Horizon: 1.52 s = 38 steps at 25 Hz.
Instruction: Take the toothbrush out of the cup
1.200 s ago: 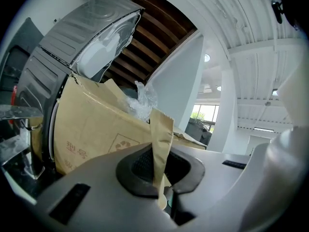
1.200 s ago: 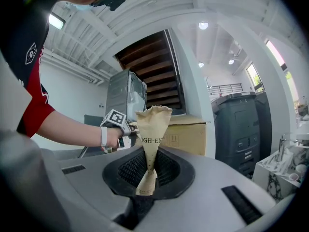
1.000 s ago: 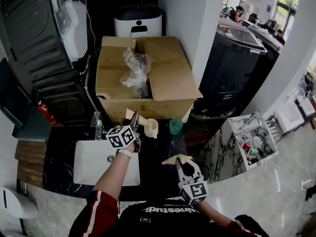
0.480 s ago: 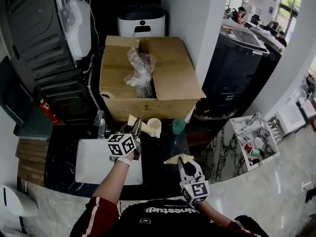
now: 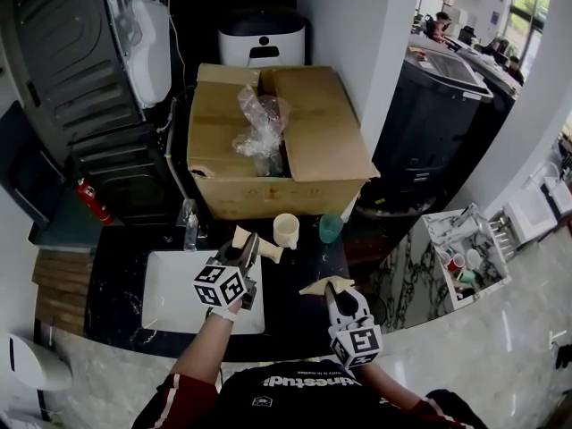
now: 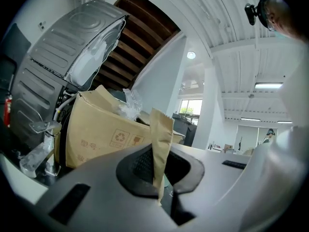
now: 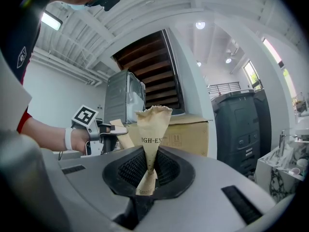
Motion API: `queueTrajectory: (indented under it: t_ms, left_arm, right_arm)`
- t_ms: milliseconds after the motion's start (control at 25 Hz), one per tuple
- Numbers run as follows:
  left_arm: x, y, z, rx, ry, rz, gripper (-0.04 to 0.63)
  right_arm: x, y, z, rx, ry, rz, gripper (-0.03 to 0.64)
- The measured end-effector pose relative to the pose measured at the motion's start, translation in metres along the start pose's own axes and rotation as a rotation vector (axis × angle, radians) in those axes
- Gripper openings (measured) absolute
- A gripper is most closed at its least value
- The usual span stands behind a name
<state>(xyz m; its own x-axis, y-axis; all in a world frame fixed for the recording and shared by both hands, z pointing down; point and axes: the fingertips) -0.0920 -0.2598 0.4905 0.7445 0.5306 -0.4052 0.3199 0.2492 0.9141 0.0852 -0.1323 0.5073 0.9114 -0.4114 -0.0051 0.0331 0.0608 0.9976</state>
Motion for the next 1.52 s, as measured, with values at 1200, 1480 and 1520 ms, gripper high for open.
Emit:
queueTrajectory:
  t_ms: [1200, 1480, 1520]
  left_arm:
    - [0.067, 0.033, -0.076, 0.025, 0.053, 0.27, 0.015]
    - [0.058, 0.033, -0.085, 0.053, -0.012, 0.269, 0.017]
    - [0.057, 0.033, -0.085, 0.056, -0.016, 0.265, 0.015]
  right_arm:
    - [-0.001, -0.008, 0.01, -0.008, 0.02, -0.007, 0.055]
    - [0.0, -0.005, 0.012, -0.012, 0.026, -0.026, 0.055]
    - [0.0, -0.005, 0.012, -0.014, 0.026, -0.028, 0.055]
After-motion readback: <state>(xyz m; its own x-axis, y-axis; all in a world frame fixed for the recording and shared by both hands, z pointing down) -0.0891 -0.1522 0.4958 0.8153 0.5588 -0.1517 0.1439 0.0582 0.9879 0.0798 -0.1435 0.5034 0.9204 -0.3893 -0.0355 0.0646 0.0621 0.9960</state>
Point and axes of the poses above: the fingertips, and each gripper's own axes: z forward along the fingers, x to its right, y out of its underside, and after that the axes turned 4 degrees about -z, right-handed
